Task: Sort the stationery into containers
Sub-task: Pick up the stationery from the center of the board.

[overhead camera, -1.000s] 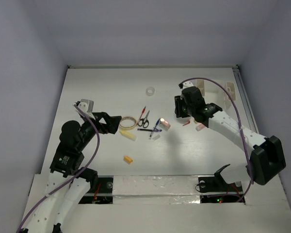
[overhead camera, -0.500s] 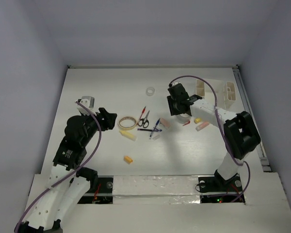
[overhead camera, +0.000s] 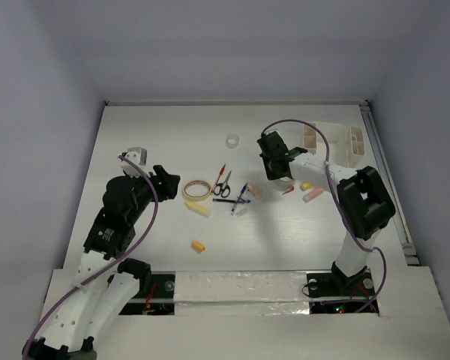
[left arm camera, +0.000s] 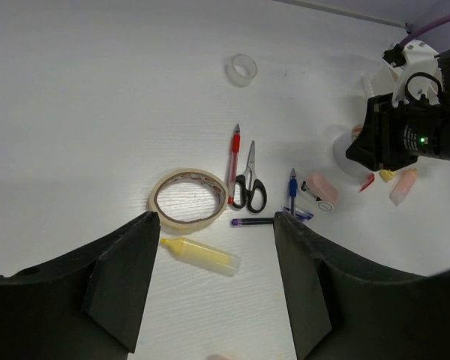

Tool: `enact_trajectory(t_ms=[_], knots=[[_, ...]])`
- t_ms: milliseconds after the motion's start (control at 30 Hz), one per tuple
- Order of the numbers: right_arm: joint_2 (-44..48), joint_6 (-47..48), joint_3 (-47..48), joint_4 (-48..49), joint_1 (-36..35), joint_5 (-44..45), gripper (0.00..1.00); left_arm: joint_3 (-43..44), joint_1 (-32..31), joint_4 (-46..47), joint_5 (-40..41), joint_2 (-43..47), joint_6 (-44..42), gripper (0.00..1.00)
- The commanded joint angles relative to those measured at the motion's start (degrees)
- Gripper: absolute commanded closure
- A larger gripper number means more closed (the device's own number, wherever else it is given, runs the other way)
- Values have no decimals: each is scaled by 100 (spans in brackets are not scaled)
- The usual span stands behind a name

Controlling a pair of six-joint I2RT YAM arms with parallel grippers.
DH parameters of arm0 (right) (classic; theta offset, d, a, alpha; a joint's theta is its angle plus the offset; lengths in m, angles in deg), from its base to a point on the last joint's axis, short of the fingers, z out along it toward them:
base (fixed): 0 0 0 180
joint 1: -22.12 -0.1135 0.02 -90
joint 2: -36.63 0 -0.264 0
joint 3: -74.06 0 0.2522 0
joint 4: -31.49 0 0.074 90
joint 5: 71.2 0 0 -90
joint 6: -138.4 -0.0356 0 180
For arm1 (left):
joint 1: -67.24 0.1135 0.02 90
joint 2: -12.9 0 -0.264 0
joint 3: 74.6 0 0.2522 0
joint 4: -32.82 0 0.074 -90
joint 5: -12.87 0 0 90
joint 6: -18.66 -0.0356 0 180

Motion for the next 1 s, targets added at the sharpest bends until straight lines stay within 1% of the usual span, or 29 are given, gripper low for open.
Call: enact_trajectory(t_ms=[0,33,100,200,300,333,467,500,600,633,733,867,967], knots=[[-121,59,172,249,83,3,77,23,-15,122,32,-48,44,41],[-130,59,190,249,83,3,79,23,-15,122,32,-48,44,41],[-122,68,225,284,83,29,80,23,-15,113,40,-65,44,41],[-34,111,216,346,145,-58,85,23,-15,113,41,-65,44,42],[19,121,190,381,197,-58,98,23,-15,113,49,-65,53,42],[54,120,190,399,198,-41,100,23,-15,113,49,-57,53,42],[641,208,155,592,198,-102,100,23,-15,122,41,-65,44,42],[1043,234,164,697,198,-146,100,23,-15,122,32,-65,44,42],[1713,331,190,1004,198,-330,100,23,-15,131,5,-65,35,42],[2107,357,207,1075,198,-331,100,23,37,140,-3,-57,35,42],[2549,437,383,1155,267,-103,100,15,38,140,-21,-13,35,42],[2568,402,620,997,767,100,100,15,38,157,-74,40,26,42],[2471,192,639,943,1565,-67,100,6,38,175,-109,75,18,42]])
